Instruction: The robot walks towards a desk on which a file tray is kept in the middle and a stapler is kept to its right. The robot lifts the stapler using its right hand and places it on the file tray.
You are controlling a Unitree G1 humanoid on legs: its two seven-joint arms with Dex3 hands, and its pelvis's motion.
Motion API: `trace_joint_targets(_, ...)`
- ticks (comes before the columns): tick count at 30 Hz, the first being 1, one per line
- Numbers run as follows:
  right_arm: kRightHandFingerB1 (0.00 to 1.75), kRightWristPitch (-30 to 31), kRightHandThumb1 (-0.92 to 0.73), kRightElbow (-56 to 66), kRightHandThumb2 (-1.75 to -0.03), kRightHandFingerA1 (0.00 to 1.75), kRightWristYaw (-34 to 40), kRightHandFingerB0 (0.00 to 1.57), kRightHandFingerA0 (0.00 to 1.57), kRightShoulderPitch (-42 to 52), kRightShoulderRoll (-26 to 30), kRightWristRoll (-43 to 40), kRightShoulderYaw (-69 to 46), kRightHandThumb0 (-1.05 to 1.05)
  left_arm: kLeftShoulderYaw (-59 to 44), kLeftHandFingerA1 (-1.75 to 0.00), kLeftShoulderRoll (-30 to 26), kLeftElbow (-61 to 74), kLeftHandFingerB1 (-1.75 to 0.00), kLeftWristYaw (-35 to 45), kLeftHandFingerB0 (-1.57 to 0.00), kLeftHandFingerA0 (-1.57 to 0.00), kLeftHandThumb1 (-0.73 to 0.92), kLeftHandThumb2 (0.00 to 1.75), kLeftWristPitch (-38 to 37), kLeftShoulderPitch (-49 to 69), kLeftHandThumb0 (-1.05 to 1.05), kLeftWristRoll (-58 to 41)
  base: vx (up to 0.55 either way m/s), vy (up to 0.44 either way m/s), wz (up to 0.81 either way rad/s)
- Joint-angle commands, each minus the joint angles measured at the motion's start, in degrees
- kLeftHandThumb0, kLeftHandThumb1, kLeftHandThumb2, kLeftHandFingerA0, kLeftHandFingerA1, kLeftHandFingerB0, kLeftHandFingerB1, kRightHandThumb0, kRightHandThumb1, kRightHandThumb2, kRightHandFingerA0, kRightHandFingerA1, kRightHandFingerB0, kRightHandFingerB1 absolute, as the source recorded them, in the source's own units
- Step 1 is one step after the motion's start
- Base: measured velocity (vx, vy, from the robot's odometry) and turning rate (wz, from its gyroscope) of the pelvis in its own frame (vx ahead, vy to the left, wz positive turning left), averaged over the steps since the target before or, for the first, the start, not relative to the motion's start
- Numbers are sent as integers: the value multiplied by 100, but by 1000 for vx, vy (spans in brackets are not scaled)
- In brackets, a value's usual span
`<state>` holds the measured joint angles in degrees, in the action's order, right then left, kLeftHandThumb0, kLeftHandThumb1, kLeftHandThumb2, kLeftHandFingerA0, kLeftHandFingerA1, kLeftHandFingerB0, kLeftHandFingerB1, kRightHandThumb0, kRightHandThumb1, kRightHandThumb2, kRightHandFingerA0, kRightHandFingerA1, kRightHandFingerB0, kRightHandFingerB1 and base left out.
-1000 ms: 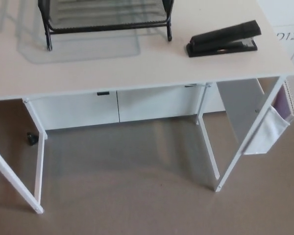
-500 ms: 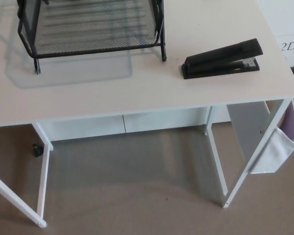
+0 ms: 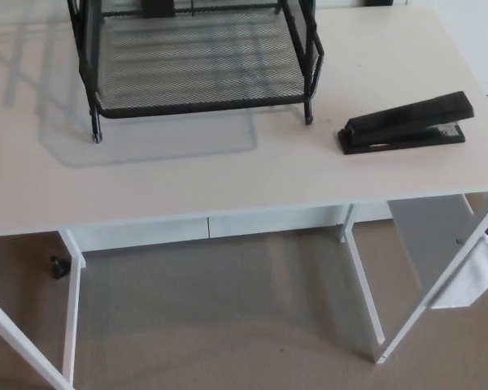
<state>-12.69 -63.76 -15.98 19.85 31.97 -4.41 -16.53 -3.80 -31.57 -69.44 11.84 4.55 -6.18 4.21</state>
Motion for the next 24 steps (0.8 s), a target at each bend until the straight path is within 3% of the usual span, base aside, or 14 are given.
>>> trace_joint_targets(1,28,37,-58,126,-58,58,118,17,60,79,104,117,85,-57,-26,-83,-45,-8,-70,28,0,-29,49,130,-26,49,-61,-1,76,-125,0)
trace_joint_targets(7,28,54,-56,163,-56,59,11,17,53,107,78,-43,5,-51,-18,-79,-54,-28,-69,49,0,-22,48,129,-64,48,-60,13,1,-190,8)
trace_joint_targets(8,39,-88,-48,92,-76,61,78,12,43,112,83,43,52,-56,-4,-82,-38,-70,-69,-25,0,-27,49,129,-59,18,-60,39,56,-90,-1)
trace_joint_targets(10,39,-105,-47,84,-74,57,24,12,34,111,45,-50,-30,-54,50,-86,-39,-83,-69,-69,0,-38,49,130,-85,13,-61,97,0,0,0)
trace_joint_targets(11,28,-47,-57,58,-58,61,173,16,65,79,107,177,144,-55,62,-86,-49,-71,-70,-51,0,-36,49,130,-18,-4,-61,97,0,0,0)
trace_joint_targets(12,28,-43,-57,60,-57,57,97,17,51,81,54,15,13,-50,41,-85,-47,-50,-70,-11,0,-32,47,129,-16,-20,-61,61,40,72,-9)
trace_joint_targets(13,39,-78,-48,89,-76,57,58,11,38,108,80,47,46,-55,12,-84,-48,-29,-70,5,0,-29,48,130,9,-12,-60,24,48,95,-10)
trace_joint_targets(17,39,-21,-48,61,-75,61,94,12,46,66,44,40,33,-56,22,-85,-77,14,-70,40,0,-33,47,130,29,-26,-59,27,82,169,-14)
trace_joint_targets(18,39,-137,-48,23,-77,57,148,10,37,64,62,145,113,-57,54,-83,-95,59,-69,57,0,-30,48,129,35,-5,-59,56,146,268,49)
trace_joint_targets(19,39,-103,-48,22,-77,59,120,11,39,54,38,70,59,-57,87,-86,-110,82,-70,71,-1,-37,46,128,7,13,-60,83,211,297,-18)
trace_joint_targets(20,39,-128,-48,10,-76,61,164,12,44,45,25,81,64,-56,101,-101,-113,100,-76,63,-3,-53,36,130,27,19,-83,91,204,278,-11)
trace_joint_targets(21,39,-63,-48,61,-77,58,81,10,38,86,21,36,41,-56,97,-100,-115,110,-77,68,-3,-49,35,131,54,-12,-83,77,110,168,5)
trace_joint_targets(22,39,-42,-48,76,-76,59,102,11,41,85,-11,-13,-8,-55,98,-83,-117,100,-69,76,-1,-31,46,128,58,-14,-59,71,138,145,3)
trace_joint_targets(24,38,-34,-48,-34,-74,60,55,12,46,18,-34,-68,-63,-52,57,-80,-98,16,-70,63,0,-24,45,128,34,-37,-60,28,129,81,4)
